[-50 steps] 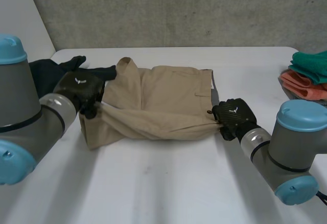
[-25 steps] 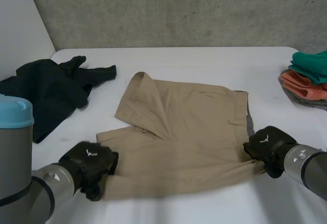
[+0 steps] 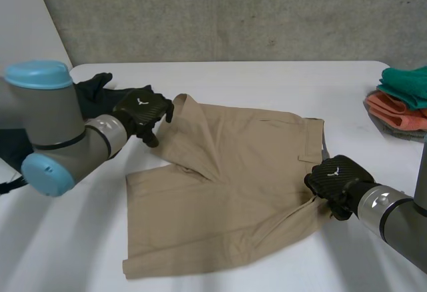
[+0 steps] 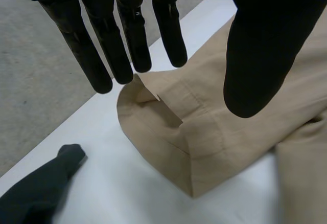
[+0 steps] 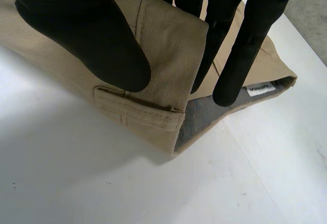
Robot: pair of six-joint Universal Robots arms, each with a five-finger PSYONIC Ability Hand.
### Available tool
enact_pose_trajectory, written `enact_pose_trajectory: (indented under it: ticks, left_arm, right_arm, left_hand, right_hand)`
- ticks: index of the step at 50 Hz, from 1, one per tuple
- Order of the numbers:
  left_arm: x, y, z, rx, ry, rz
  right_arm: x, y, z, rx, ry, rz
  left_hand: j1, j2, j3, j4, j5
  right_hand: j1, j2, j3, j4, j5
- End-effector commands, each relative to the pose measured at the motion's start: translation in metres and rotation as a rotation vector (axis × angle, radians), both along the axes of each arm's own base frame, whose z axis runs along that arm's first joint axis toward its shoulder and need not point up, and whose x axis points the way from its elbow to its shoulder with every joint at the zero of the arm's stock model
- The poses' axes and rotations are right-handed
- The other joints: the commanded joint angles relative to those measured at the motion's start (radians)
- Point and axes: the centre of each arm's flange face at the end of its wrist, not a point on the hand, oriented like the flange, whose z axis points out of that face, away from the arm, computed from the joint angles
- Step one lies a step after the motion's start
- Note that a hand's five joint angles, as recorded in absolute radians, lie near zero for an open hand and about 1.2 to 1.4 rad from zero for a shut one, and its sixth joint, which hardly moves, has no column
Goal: Fold the laundry.
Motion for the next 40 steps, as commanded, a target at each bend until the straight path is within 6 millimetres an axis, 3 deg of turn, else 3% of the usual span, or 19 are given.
enact_pose_trajectory:
  ticks: [1,6,13,16,19,24,29,40]
  left_arm:
    - [-0.012,-0.026,-0.032,-0.002,-0.017,-0.067]
    - [-0.017,-0.036,-0.055,0.000,-0.034,-0.084]
    - [-0.022,-0.043,-0.069,-0.036,-0.041,-0.105]
    - [-0.024,-0.044,-0.073,-0.040,-0.039,-0.106]
    - [-0.025,-0.044,-0.072,-0.055,-0.045,-0.098]
    - [-0.016,-0.047,-0.062,-0.090,-0.103,0.053]
    - [-0.001,-0.036,-0.049,-0.117,-0.222,0.214]
    - [0.010,-0.003,-0.056,-0.109,-0.394,0.184]
  right_arm:
    - [0.000,-0.002,-0.005,0.009,-0.002,-0.007]
    - [-0.002,-0.004,-0.009,0.016,-0.001,-0.017]
    - [-0.002,-0.004,-0.015,0.028,0.002,-0.020]
    - [-0.003,-0.005,-0.016,0.032,0.004,-0.022]
    - [-0.004,-0.005,-0.017,0.033,0.006,-0.023]
    - [-0.004,-0.007,-0.017,0.031,0.005,-0.026]
    - [-0.005,-0.007,-0.017,0.031,0.007,-0.027]
    - [0.001,-0.001,-0.015,0.025,0.004,-0.003]
  left_hand:
    - [0.126,0.138,0.139,0.135,0.137]
    - [0.129,0.141,0.142,0.138,0.140]
    - [0.176,0.188,0.188,0.185,0.187]
    - [0.287,0.299,0.300,0.296,0.298]
    - [0.686,0.697,0.698,0.694,0.696]
    - [0.736,0.748,0.749,0.745,0.747]
    - [0.736,0.748,0.749,0.745,0.747]
    - [0.736,0.748,0.749,0.745,0.747]
  right_hand:
    - [0.304,0.213,0.207,0.197,0.195]
    - [0.304,0.213,0.207,0.197,0.195]
    - [0.304,0.213,0.207,0.197,0.195]
    - [0.304,0.213,0.207,0.197,0.195]
    - [0.304,0.213,0.207,0.197,0.195]
    - [0.304,0.213,0.207,0.197,0.195]
    - [0.304,0.213,0.207,0.197,0.195]
    - [0.304,0.213,0.207,0.197,0.195]
